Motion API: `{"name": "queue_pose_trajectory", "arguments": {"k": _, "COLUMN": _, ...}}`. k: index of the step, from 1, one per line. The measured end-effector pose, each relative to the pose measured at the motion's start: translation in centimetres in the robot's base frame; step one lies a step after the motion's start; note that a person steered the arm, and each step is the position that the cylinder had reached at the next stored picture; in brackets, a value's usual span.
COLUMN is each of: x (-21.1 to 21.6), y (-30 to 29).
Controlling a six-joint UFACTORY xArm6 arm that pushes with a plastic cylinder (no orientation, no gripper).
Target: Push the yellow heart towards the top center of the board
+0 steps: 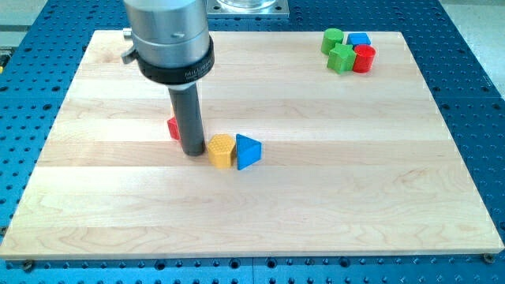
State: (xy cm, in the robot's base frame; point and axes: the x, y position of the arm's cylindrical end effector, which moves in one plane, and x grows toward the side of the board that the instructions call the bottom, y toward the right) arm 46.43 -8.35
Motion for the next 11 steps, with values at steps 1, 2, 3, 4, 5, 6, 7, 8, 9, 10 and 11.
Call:
{"name": "queue_pose_trajectory", "arguments": {"k": 1, "x": -3.6, "y": 0.0}}
{"name": "queue_pose_trajectory", "arguments": {"k": 2, "x": -1.0, "y": -4.3}}
{"name": "queue_pose_trajectory", "arguments": {"k": 3, "x": -4.5, "y": -5.2}}
{"name": "queue_pose_trajectory", "arguments": {"k": 4, "x": -8.9, "y": -0.7}}
{"name": "queue_pose_trajectory", "arguments": {"k": 5, "x": -13.9, "y": 1.5}}
{"name": "queue_pose_trajectory", "arguments": {"k": 6, "x": -9.9, "y": -3.4}}
{"name": "queue_pose_trajectory", "arguments": {"k": 7, "x": -6.8, "y": -5.4}}
{"name": "queue_pose_trajectory", "arguments": {"k": 8, "x": -8.8, "y": -7.3}}
{"name": "queue_pose_trajectory", "arguments": {"k": 9, "x": -14.7, "y": -4.6}}
{"name": "queue_pose_trajectory", "arguments": {"k": 10, "x": -16.2, "y": -10.0}}
{"name": "queue_pose_trajectory", "arguments": {"k": 11, "x": -17.6, "y": -6.0}}
